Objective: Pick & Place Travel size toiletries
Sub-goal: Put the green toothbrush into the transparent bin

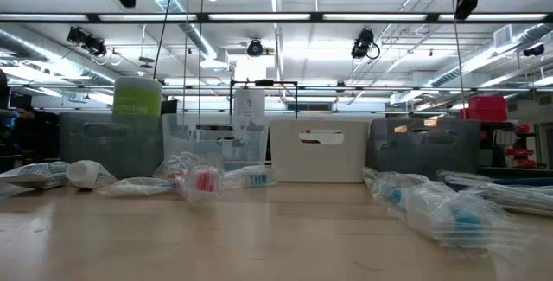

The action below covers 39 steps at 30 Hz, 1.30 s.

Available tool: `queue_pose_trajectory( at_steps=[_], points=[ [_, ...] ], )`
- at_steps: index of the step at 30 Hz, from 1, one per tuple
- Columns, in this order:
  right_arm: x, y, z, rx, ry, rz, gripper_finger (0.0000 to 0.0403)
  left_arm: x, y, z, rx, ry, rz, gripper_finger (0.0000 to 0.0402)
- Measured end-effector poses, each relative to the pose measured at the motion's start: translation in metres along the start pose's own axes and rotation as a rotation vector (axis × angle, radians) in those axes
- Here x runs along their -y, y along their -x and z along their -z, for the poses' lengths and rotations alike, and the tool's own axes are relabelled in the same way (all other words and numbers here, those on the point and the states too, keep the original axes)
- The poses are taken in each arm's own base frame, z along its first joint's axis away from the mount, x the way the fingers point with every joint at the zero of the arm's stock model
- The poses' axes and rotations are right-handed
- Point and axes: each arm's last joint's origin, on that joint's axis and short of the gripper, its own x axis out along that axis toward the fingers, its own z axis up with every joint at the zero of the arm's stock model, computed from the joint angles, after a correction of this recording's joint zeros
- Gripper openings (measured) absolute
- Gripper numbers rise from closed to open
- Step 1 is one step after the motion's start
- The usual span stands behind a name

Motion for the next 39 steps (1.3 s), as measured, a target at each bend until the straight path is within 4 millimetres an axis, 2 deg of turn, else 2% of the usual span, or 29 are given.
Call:
queue_pose_trajectory(
  at_steps=[12, 18, 21, 27, 39],
  points=[
    [-0.011, -0.026, -0.064, 0.055, 0.002, -0.027, 0.0009, 0.016, -0.019, -0.062, 0.024, -0.105, 0.003, 0.0011],
    [-0.017, -0.041, -0.086, 0.029, 0.014, -0.074, 0.0009, 0.019, -0.023, -0.072, -0.039, -0.115, -0.007, 0.0005],
    [-0.018, -0.048, -0.086, -0.040, 0.006, -0.067, 0.0009, 0.019, -0.024, -0.069, -0.071, -0.134, -0.012, 0.0007],
    [-0.023, -0.060, -0.074, -0.144, 0.012, -0.130, 0.0009, 0.018, -0.023, -0.066, -0.105, -0.168, -0.023, 0.0012],
    [-0.057, -0.074, -0.050, -0.277, -0.007, -0.303, 0.0007, 0.017, -0.023, -0.065, -0.107, -0.172, -0.048, 0.0013]
  ],
)
